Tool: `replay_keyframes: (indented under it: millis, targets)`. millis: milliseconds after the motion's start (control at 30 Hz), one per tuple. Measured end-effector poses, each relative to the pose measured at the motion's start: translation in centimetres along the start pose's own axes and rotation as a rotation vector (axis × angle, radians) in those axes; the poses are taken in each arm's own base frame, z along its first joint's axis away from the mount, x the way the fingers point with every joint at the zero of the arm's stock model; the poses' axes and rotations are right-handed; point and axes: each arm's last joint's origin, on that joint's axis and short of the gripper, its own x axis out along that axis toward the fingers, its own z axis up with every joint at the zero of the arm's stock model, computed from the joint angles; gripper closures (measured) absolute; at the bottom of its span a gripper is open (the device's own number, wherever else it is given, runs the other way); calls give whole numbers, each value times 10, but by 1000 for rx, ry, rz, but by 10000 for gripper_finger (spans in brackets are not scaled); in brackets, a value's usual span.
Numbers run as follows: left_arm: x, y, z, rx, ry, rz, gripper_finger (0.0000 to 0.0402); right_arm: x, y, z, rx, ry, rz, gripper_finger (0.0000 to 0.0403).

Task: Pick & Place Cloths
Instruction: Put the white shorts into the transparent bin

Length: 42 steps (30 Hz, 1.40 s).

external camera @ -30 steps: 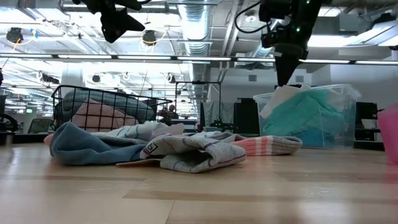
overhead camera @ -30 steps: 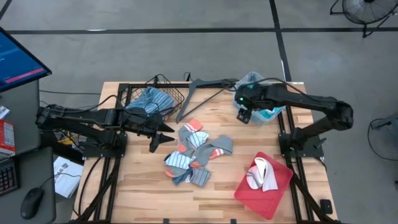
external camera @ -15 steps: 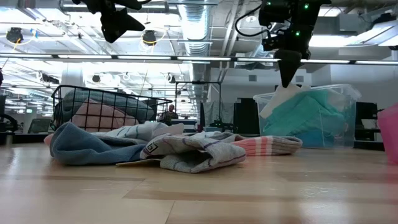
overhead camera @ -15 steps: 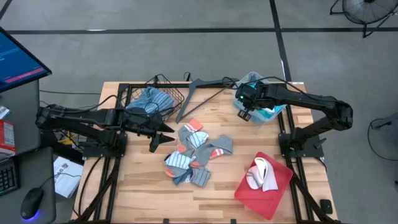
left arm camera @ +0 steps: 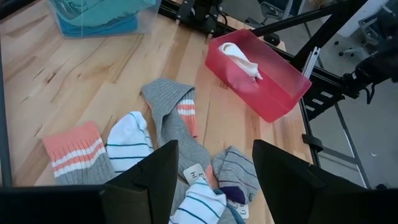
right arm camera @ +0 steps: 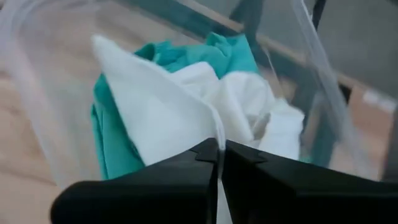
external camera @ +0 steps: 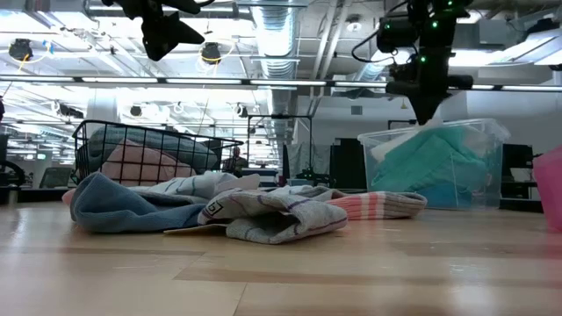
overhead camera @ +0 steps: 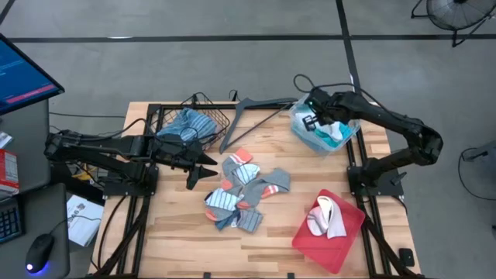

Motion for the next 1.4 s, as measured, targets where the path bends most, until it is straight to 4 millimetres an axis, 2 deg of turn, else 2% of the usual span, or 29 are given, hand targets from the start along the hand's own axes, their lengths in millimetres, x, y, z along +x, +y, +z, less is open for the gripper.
replay_keyframes:
  millis: [167, 333, 633, 833, 933, 1067, 1233, 1400]
  targets:
    - [0, 0, 0, -3, -4, 8, 211, 12, -8, -1, 293, 62, 21, 400]
    - [0, 1, 0, -3, -11, 25, 211, 26, -6, -11, 527, 102, 3, 400]
    - [0, 1, 1, -3, -18, 41, 211, 58, -7, -28, 770, 115, -28, 394]
    - [0, 1, 1, -3, -20, 44, 211, 70, -14, -38, 804, 136, -83, 393]
    - [0, 1, 1, -3, -20, 43, 211, 72, -18, -35, 807, 124, -87, 389]
    - [0, 1, 1, 2, -20, 43, 211, 70, -19, -29, 718, 127, -54, 374]
    - [0, 1, 1, 6, -19, 44, 211, 56, -22, -19, 630, 139, -50, 326]
    - [0, 0, 0, 58, 6, -8, 197, 38, -24, -5, 553, 114, -27, 253]
